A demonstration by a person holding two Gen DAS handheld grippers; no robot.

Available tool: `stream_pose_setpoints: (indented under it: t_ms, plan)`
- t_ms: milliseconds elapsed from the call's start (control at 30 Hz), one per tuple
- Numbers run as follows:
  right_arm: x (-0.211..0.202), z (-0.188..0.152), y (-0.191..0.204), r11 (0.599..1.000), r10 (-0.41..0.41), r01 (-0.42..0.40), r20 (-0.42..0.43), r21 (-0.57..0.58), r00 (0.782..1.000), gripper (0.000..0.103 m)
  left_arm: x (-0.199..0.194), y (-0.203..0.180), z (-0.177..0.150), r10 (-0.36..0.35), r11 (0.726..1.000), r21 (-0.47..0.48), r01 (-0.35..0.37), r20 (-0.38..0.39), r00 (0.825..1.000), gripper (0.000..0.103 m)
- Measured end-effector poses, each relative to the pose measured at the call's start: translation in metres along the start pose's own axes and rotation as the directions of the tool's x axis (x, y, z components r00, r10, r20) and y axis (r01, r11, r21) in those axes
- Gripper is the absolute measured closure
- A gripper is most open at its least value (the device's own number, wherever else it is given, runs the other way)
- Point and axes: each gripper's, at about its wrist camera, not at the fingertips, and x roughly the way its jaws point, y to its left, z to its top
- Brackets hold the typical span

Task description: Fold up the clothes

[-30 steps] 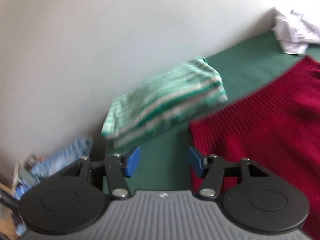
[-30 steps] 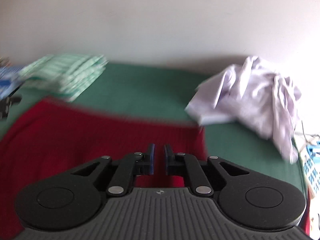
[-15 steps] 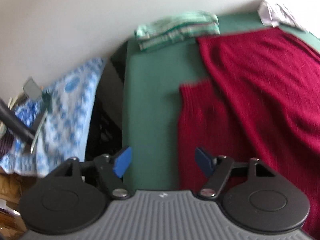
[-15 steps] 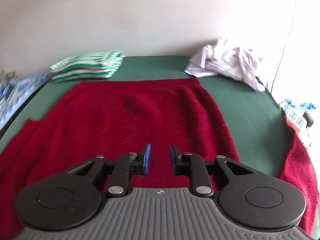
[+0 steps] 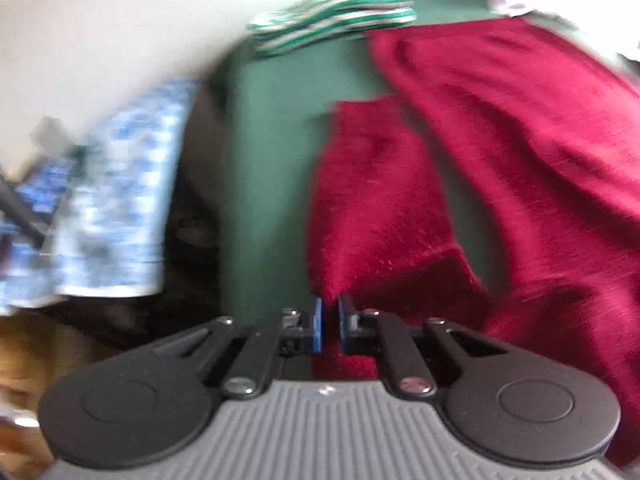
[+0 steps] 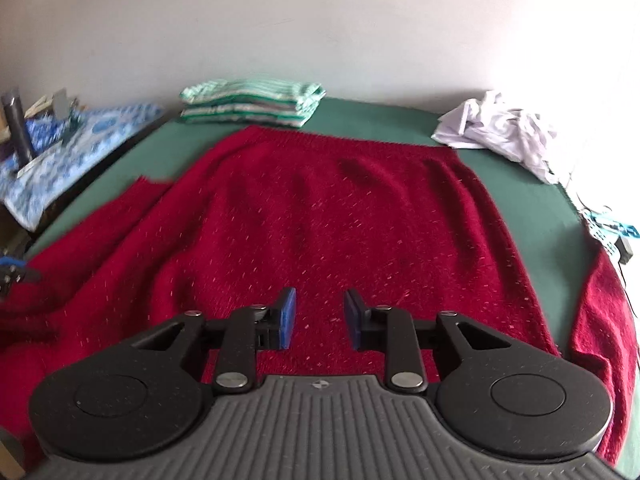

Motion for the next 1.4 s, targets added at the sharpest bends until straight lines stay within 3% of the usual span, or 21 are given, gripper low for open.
stream_pose_setpoints:
  t_ms: [133,200,233,333,367,433,467,567,633,667,733,800,900,1000,1067,1100,1133,1200,1233,1333,1400]
  plan:
    - [-0.006,-0.006,-0.013,0.998,0.023,-0.023,-0.006,0.062,1.0,0.073,-0.004,0.023,0.002,0.154,0.988,-0.003,-0.154,-0.028,0.988,0.091]
    - [-0.006,-0.013,-0.014,0.998,0.062,-0.06,-0.05,0.035,0.997,0.073,-0.018,0.014,0.007,0.219,0.975,0.038,-0.219,0.003,0.976,0.077]
    - [-0.006,-0.016,-0.013,0.997,0.081,-0.08,-0.075,0.019,0.994,0.073,-0.028,0.01,0.009,0.226,0.973,0.045,-0.227,0.018,0.974,0.075]
    - [-0.017,-0.031,-0.011,0.977,0.163,-0.181,-0.154,-0.109,0.975,0.073,-0.07,0.003,0.011,0.185,0.982,0.034,-0.187,0.06,0.981,0.064]
    - [-0.021,-0.039,-0.011,0.966,0.189,-0.215,-0.179,-0.145,0.966,0.073,-0.081,0.0,0.012,0.186,0.981,0.035,-0.188,0.063,0.981,0.053]
    - [-0.029,-0.054,-0.012,0.939,0.221,-0.267,-0.213,-0.216,0.952,0.075,-0.104,-0.015,0.016,0.165,0.986,0.015,-0.167,0.09,0.982,0.057]
    - [-0.033,-0.061,-0.013,0.926,0.228,-0.281,-0.219,-0.253,0.949,0.075,-0.116,-0.023,0.018,0.149,0.989,0.003,-0.15,0.107,0.983,0.065]
    - [-0.036,-0.073,-0.02,0.908,0.263,-0.318,-0.22,-0.273,0.939,0.075,-0.126,-0.07,0.028,-0.034,0.998,-0.045,0.042,0.156,0.987,0.066]
    - [-0.034,-0.077,-0.025,0.902,0.293,-0.342,-0.207,-0.265,0.933,0.076,-0.11,-0.108,0.029,-0.078,0.995,-0.045,0.085,0.13,0.988,0.078]
    - [-0.033,-0.079,-0.027,0.901,0.287,-0.336,-0.205,-0.275,0.936,0.076,-0.099,-0.125,0.025,-0.06,0.997,-0.042,0.064,0.09,0.994,0.087]
    - [-0.03,-0.083,-0.031,0.899,0.268,-0.32,-0.203,-0.298,0.942,0.078,-0.076,-0.158,0.016,-0.022,0.999,-0.033,0.022,0.009,1.0,0.088]
    - [-0.032,-0.087,-0.048,0.906,0.239,-0.3,-0.224,-0.298,0.945,0.078,-0.059,-0.164,-0.002,0.062,0.997,-0.031,-0.065,-0.084,0.995,0.088]
    - [-0.04,-0.098,-0.088,0.917,0.217,-0.289,-0.265,-0.275,0.939,0.073,-0.05,-0.152,-0.028,0.179,0.983,-0.021,-0.185,-0.17,0.969,0.088]
    - [-0.052,-0.101,-0.123,0.924,0.246,-0.323,-0.33,-0.206,0.912,0.069,-0.052,-0.14,-0.04,0.258,0.965,0.014,-0.261,-0.214,0.942,0.086]
    - [-0.059,-0.101,-0.131,0.917,0.263,-0.346,-0.352,-0.199,0.898,0.07,-0.055,-0.143,-0.036,0.342,0.94,0.071,-0.335,-0.231,0.911,0.084]
    - [-0.062,-0.101,-0.131,0.911,0.257,-0.345,-0.345,-0.225,0.903,0.073,-0.058,-0.146,-0.03,0.383,0.924,0.097,-0.371,-0.22,0.897,0.084]
    - [-0.064,-0.099,-0.127,0.907,0.251,-0.336,-0.315,-0.254,0.915,0.073,-0.064,-0.15,-0.024,0.389,0.921,0.094,-0.378,-0.192,0.901,0.084]
    - [-0.061,-0.091,-0.121,0.914,0.261,-0.318,-0.234,-0.252,0.937,0.073,-0.079,-0.159,-0.003,0.288,0.958,0.016,-0.288,-0.109,0.952,0.075]
    - [-0.056,-0.087,-0.117,0.925,0.26,-0.305,-0.208,-0.226,0.943,0.073,-0.077,-0.164,0.004,0.251,0.968,0.002,-0.251,-0.082,0.965,0.072]
    - [-0.031,-0.079,-0.11,0.97,0.173,-0.202,-0.194,-0.139,0.966,0.072,-0.053,-0.181,0.015,0.192,0.981,0.025,-0.191,-0.05,0.98,0.073]
    - [-0.022,-0.081,-0.118,0.987,0.105,-0.13,-0.236,-0.095,0.966,0.073,-0.037,-0.192,0.022,0.151,0.988,0.042,-0.15,-0.029,0.988,0.085]
